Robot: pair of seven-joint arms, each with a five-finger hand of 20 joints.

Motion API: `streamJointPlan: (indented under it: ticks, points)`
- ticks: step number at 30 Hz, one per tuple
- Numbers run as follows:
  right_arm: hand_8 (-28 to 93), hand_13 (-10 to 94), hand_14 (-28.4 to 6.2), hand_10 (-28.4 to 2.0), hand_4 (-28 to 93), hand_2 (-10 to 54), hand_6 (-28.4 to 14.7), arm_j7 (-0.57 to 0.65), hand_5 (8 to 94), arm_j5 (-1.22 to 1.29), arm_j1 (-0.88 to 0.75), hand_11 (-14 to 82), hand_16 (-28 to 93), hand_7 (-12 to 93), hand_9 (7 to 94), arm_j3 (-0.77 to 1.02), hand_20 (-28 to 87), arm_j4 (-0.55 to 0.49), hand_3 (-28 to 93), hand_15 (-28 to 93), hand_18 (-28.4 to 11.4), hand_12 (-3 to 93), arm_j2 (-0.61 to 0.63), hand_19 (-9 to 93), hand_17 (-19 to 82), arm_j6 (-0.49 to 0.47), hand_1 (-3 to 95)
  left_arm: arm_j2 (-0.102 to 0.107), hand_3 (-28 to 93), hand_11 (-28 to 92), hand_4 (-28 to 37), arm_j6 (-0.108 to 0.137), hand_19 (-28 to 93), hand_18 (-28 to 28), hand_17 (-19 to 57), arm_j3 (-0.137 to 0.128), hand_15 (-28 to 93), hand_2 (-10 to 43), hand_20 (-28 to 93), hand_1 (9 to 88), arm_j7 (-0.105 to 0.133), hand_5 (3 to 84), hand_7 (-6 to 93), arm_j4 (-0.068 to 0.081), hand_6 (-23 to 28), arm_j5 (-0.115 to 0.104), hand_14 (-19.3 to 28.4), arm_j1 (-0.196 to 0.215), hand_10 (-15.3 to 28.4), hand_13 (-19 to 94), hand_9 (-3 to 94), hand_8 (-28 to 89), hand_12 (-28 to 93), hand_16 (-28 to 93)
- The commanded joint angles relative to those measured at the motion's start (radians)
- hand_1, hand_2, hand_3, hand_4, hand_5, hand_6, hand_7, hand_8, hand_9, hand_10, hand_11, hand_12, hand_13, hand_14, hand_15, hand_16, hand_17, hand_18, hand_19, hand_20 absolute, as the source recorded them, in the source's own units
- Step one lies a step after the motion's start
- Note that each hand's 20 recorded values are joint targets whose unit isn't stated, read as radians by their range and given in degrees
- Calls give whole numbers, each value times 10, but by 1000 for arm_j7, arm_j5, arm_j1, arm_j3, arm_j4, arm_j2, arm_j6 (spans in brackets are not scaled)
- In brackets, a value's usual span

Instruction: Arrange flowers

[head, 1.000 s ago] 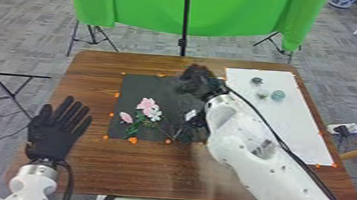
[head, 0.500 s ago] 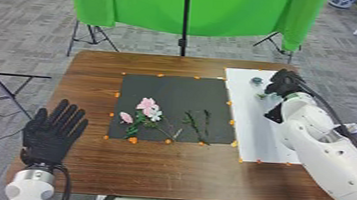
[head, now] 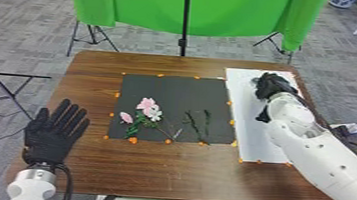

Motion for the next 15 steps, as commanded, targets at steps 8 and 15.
streamJointPlan:
  ticks: [8,15]
  points:
    - [77,768,-72,-90,-283,-95,-14,-11,784,-22,-55,117,459,334,878,-7,441,-137,589,380,-213,445,5,848,369,118,711,-6,766,169,-283,14,248,122,-40,8,293,138,145,261,-9,435,90,3,90,-5,138,-2,143,276,361,-76,115,-38]
    - [81,752,-77,-94,-283,-95,-17,-92,774,29,-2,115,462,335,867,-85,445,-281,621,392,-215,453,-41,845,362,67,696,-7,768,168,-283,15,248,122,-40,11,294,138,145,260,-11,435,90,3,90,-1,138,-3,143,276,361,-77,115,-38]
